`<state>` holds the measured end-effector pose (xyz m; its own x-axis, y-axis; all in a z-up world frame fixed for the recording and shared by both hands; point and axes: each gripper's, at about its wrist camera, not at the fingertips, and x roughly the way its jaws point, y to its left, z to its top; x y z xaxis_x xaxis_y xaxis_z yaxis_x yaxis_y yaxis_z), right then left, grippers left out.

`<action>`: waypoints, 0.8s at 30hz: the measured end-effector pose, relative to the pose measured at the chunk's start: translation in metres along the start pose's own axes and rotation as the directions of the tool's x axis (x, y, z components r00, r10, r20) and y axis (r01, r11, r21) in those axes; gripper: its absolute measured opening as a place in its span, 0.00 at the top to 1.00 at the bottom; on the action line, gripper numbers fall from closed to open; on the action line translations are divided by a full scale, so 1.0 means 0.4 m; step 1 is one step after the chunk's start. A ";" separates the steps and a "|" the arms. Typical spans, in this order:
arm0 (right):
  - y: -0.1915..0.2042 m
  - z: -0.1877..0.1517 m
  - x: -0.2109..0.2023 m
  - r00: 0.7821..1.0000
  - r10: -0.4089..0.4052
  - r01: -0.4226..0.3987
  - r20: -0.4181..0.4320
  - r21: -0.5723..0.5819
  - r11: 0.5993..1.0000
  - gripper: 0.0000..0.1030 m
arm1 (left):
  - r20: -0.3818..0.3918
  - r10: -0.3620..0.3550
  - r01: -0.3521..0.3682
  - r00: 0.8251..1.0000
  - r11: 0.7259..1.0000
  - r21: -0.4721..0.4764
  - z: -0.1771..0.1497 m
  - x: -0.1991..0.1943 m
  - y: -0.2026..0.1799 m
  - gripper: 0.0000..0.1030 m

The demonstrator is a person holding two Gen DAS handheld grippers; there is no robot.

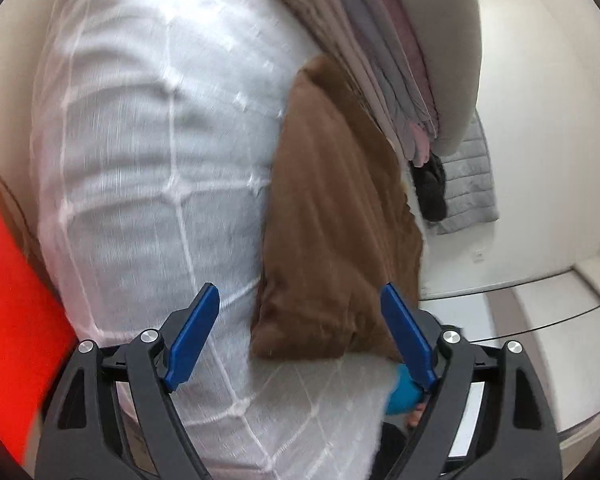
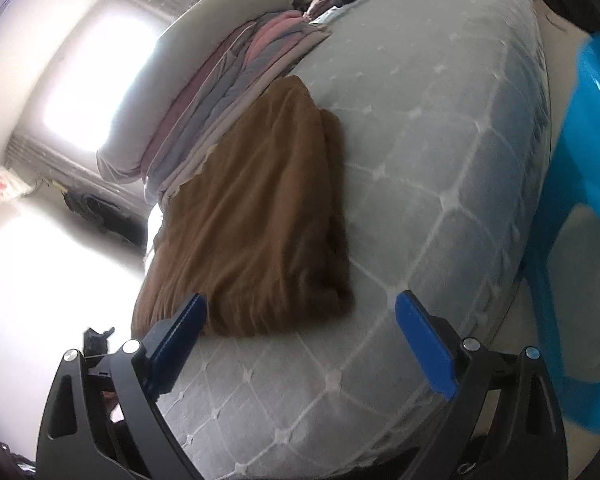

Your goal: Fold large clothes

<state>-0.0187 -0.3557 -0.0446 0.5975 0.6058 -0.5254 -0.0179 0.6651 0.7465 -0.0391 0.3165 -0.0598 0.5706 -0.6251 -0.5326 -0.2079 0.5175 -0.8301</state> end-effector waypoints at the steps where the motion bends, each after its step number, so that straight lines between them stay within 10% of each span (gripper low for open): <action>1: -0.003 -0.009 0.000 1.000 0.005 -0.005 -0.001 0.007 1.000 0.11 | -0.010 -0.013 0.013 1.000 1.000 -0.004 -0.009 0.005 0.006 0.23; 6: 0.002 -0.025 0.043 0.999 0.035 -0.034 -0.014 0.032 0.999 0.11 | -0.088 -0.036 0.045 0.995 0.993 0.109 -0.059 0.060 -0.043 0.20; 10: 0.012 -0.035 0.058 0.999 0.052 -0.051 -0.017 0.040 0.998 0.11 | -0.113 0.122 -0.080 0.986 0.943 0.324 -0.094 0.112 -0.105 0.18; 15: 0.016 -0.051 0.052 0.999 0.047 -0.047 -0.020 0.025 0.999 0.11 | -0.003 0.397 -0.324 0.918 0.753 0.573 -0.160 0.171 -0.148 0.47; 19: -0.002 -0.060 0.041 0.999 0.053 -0.052 -0.006 0.053 0.997 0.11 | 0.066 0.418 -0.367 0.906 0.701 0.612 -0.171 0.165 -0.164 0.76; 24: -0.028 -0.076 0.038 0.998 0.066 -0.066 -0.002 0.083 0.994 0.11 | 0.235 0.479 -0.499 0.846 0.553 0.667 -0.210 0.175 -0.232 0.83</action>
<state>-0.0339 -0.3406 -0.0734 0.5930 0.6496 -0.4758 0.0098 0.5851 0.8109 -0.0467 0.1756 -0.0338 0.5698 -0.1433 -0.8092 0.1302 0.9880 -0.0832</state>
